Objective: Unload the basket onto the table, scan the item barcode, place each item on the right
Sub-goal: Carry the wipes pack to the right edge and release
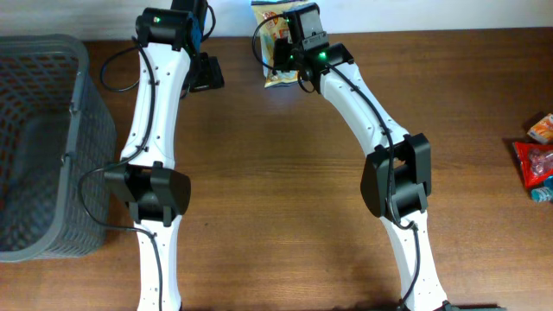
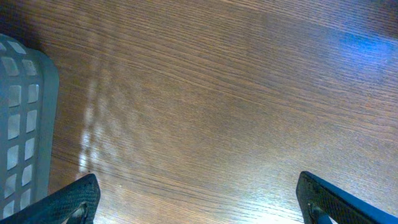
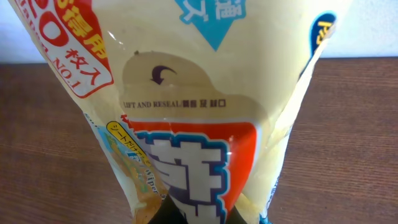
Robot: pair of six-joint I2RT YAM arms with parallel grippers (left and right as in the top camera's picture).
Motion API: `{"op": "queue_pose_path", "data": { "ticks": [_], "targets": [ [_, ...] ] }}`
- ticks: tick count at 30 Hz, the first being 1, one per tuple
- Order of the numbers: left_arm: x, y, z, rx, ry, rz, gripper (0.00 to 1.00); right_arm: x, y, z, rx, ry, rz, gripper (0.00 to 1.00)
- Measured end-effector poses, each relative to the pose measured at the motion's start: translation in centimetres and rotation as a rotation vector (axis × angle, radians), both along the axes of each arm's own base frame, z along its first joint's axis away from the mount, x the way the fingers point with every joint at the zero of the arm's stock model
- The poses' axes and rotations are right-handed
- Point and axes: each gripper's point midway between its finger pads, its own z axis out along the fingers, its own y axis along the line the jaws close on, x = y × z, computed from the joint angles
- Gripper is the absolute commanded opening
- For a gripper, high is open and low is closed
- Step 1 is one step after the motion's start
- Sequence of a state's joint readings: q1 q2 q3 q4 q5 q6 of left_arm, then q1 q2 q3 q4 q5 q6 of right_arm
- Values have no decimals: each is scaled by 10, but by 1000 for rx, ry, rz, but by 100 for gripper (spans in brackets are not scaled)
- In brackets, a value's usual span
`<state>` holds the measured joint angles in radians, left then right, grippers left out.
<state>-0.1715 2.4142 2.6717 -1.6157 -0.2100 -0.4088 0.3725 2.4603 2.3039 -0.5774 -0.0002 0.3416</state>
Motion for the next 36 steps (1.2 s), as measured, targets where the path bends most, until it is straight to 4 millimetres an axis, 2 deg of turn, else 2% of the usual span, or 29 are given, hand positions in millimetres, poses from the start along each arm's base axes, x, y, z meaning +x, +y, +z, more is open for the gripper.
{"op": "queue_pose_path", "data": {
  "ticks": [3,5,6,7,8,10,12,14,15,16,19,21,23,24,28,29,30,33,34,35,36],
  "targets": [
    [0,0,0,0,0,0,99,-2,-14,-5,-12,37,-19,4],
    [0,0,0,0,0,0,99,0,-41,-7,-21,73,-61,4],
    [0,0,0,0,0,0,99,-1,-64,-6,-23,104,-99,4],
    [0,0,0,0,0,0,99,-4,-97,0,-20,144,-158,4],
    [0,0,0,0,0,0,99,-8,-152,17,-1,173,-266,4],
    [0,0,0,0,0,0,99,-24,-238,45,54,208,-459,4],
    [0,0,0,0,0,0,99,-57,-335,67,104,250,-682,4],
    [0,0,0,0,0,0,99,-107,-429,65,136,329,-904,4],
    [0,0,0,0,0,0,99,-130,-466,59,149,361,-995,4],
    [0,0,0,0,0,0,99,-148,-492,53,162,385,-1058,4],
    [0,0,0,0,0,0,99,-185,-544,34,199,425,-1184,4],
    [0,0,0,0,0,0,99,-202,-569,21,214,430,-1242,4],
    [0,0,0,0,0,0,99,-204,-582,12,217,408,-1263,4],
    [0,0,0,0,0,0,99,-197,-587,9,216,374,-1261,4],
    [0,0,0,0,0,0,99,-176,-584,-5,193,321,-1211,5],
    [0,0,0,0,0,0,99,-174,-584,-5,185,320,-1200,10],
    [0,0,0,0,0,0,99,-174,-583,-5,178,320,-1190,23],
    [0,0,0,0,0,0,99,-174,-583,-5,170,322,-1183,30],
    [0,0,0,0,0,0,99,-176,-582,-7,166,335,-1185,36],
    [0,0,0,0,0,0,99,-180,-580,-9,165,354,-1187,47],
    [0,0,0,0,0,0,99,-182,-578,-10,165,369,-1187,53]
  ]
}}
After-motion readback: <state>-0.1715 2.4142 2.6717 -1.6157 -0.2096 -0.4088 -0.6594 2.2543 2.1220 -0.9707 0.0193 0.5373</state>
